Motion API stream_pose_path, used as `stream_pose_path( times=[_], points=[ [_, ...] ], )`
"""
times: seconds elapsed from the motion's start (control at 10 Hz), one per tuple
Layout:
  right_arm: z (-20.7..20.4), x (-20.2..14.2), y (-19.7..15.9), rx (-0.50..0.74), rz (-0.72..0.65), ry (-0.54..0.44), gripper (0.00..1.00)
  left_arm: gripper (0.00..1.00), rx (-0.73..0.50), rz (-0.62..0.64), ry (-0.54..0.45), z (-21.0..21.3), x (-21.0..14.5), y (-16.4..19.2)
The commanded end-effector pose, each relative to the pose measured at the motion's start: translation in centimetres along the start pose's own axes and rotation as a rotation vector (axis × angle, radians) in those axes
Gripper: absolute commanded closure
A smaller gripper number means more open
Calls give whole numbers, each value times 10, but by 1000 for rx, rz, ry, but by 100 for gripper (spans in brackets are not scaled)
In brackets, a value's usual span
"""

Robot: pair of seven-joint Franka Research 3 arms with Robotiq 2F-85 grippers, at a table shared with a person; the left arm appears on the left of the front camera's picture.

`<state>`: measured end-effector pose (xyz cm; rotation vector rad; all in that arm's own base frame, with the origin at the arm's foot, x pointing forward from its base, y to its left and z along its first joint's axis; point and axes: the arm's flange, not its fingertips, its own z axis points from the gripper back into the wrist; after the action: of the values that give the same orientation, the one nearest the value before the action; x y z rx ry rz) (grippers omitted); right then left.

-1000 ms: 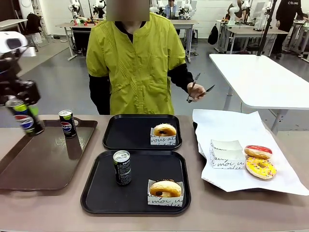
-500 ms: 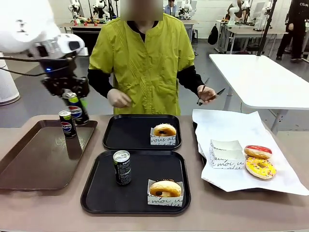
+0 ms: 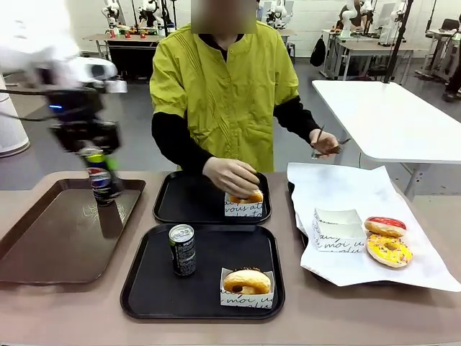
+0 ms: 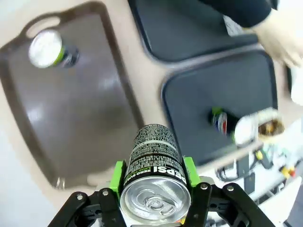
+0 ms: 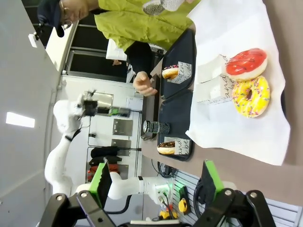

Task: Set up donuts and drinks on trays.
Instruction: Pick up one Pepsi coke from the Handle tray and place it on the Flat Tray without a Pepsi coke.

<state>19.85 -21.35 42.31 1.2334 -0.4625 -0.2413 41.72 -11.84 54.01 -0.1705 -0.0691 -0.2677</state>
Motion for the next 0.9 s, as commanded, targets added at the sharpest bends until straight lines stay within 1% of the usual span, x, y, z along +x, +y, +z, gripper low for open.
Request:
stream_pose_path(
  times=[0.0,0.1,0.2,0.3,0.8],
  points=[
    [0,2,1,29,18,-16,0,42,-72,-7,-65,48,-109,41],
    [0,2,1,29,18,-16,0,42,-65,11,-37,42,-115,46],
    [0,2,1,29,18,-16,0,42,-69,22,-4,42,-107,50],
    [0,2,1,29,18,-16,0,42,-78,-7,-22,42,-102,43],
    [0,2,1,29,18,-16,0,42,-78,-7,-22,42,-102,43]
  ],
)
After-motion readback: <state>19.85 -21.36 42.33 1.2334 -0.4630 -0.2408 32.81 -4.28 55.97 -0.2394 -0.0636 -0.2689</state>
